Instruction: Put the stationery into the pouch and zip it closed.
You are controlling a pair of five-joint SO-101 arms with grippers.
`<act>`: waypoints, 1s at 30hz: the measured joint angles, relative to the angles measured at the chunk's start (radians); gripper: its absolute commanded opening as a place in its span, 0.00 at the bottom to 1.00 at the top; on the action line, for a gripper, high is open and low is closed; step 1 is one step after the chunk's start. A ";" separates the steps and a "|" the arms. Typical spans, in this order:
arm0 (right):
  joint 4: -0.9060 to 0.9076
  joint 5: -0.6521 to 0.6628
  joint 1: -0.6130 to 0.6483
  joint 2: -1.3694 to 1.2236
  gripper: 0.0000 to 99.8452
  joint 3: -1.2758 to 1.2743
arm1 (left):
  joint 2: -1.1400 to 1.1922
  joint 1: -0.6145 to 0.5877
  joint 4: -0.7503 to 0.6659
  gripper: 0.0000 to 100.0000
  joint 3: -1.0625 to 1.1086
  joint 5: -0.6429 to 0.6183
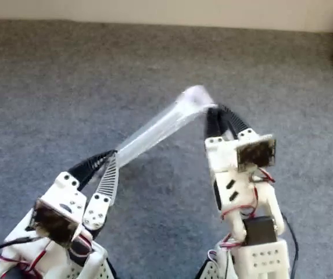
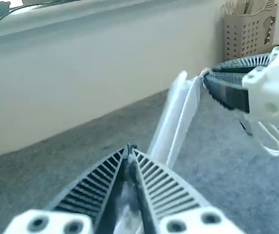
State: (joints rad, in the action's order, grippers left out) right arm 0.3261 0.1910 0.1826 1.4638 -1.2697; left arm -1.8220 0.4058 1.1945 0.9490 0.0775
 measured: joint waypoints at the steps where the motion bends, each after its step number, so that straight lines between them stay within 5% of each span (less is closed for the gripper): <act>1: -0.023 -0.003 -0.017 0.002 0.01 -0.012 | 0.000 0.000 0.006 0.00 -0.012 -0.003; 21: -0.083 -0.003 -0.038 0.003 0.01 -0.017 | 0.000 0.000 0.057 0.01 -0.075 -0.011; 30: 0.250 -0.003 -0.123 0.003 0.01 0.080 | 0.000 -0.018 0.058 0.01 -0.044 -0.011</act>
State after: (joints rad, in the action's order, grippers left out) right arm 0.5762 0.1880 0.0598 1.4668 -1.1899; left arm -1.8220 0.3874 1.2528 0.9045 0.0667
